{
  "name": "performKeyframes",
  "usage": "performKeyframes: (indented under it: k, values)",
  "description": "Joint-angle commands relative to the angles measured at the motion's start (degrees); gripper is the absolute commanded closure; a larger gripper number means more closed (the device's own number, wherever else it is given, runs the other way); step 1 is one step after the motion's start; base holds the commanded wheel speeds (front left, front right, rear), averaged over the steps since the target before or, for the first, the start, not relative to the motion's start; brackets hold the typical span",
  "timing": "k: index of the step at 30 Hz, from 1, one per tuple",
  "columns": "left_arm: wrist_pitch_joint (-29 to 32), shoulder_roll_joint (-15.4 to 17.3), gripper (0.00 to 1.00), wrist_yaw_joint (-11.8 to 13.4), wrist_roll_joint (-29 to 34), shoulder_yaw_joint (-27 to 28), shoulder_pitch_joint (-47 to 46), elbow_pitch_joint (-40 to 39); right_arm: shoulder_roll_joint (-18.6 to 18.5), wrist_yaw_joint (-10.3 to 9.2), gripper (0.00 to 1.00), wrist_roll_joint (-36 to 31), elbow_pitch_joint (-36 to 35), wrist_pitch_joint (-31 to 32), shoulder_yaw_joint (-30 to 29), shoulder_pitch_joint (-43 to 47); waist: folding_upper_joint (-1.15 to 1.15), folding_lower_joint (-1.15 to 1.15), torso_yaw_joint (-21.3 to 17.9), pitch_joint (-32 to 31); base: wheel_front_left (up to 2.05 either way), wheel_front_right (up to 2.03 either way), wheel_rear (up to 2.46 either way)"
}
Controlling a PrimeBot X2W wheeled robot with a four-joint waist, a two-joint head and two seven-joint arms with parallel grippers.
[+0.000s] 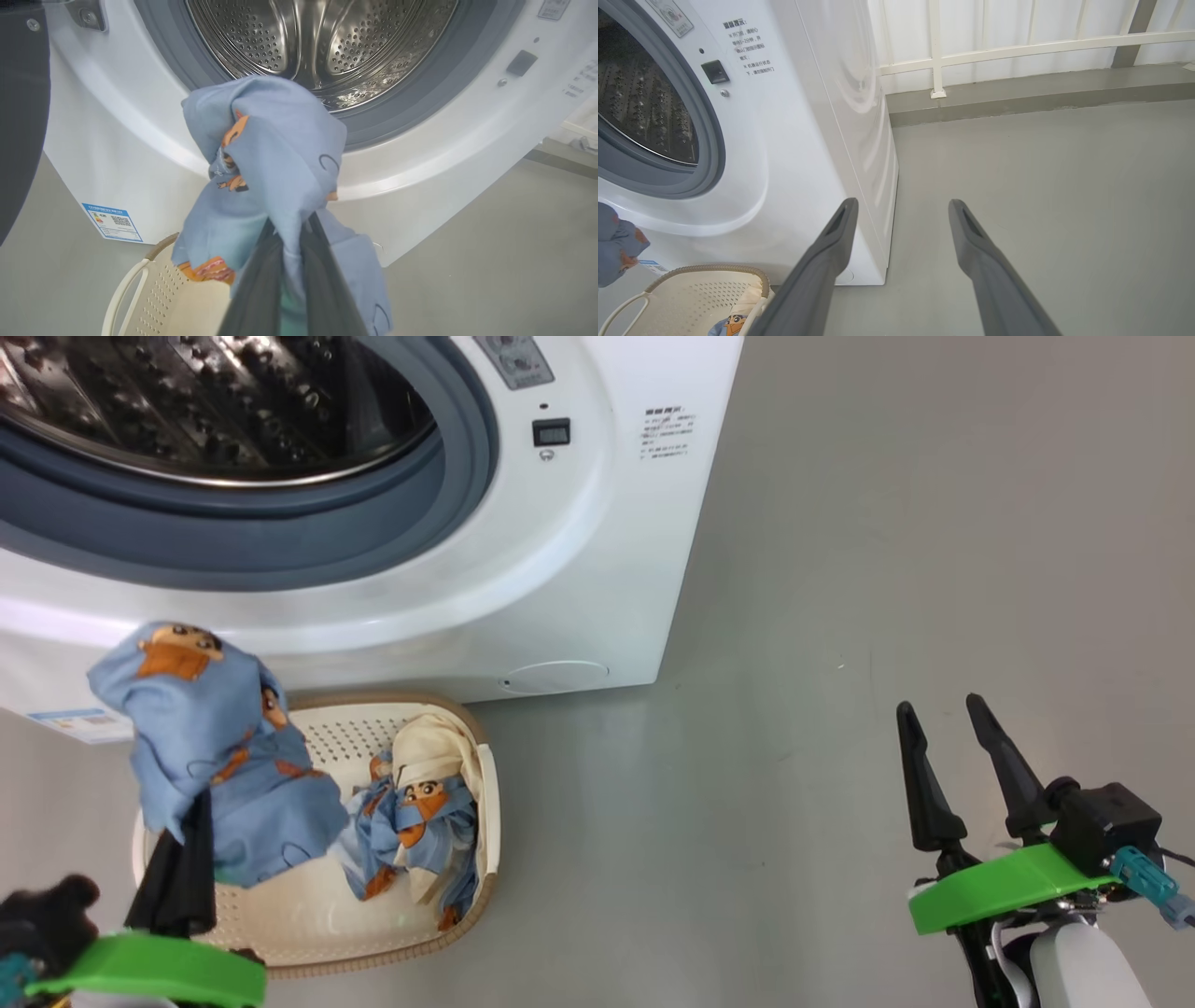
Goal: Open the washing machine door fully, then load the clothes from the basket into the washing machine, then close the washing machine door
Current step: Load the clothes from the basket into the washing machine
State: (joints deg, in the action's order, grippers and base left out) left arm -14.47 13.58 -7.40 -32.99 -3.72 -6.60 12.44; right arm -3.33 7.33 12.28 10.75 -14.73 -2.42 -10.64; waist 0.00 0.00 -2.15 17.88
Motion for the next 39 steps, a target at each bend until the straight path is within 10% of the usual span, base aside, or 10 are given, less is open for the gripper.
performKeyframes:
  k: [1, 21, 39]
  values:
    - [-0.5, 1.2, 1.00, -0.1, 0.7, 2.7, 0.2, -2.0, -0.1, 0.16, 0.00, 0.5, -1.4, -0.3, 1.2, 0.8, 0.00, 0.00, -0.2, -0.4, 0.00, 0.00, 0.00]
    - [-0.5, -2.1, 1.00, -0.1, 4.2, 5.2, 1.5, -7.9, -0.2, 0.16, 0.00, 0.6, -1.8, -0.3, 1.4, 2.2, 0.00, 0.00, -0.5, -1.3, 0.00, 0.00, 0.00]
    - [-0.5, 5.3, 1.00, -0.1, 2.7, 3.3, -34.3, 11.0, 0.4, 0.16, 0.00, 3.0, -2.5, -0.3, 3.9, -2.4, 0.00, 0.00, -5.4, 7.3, 0.00, 0.00, 0.00]
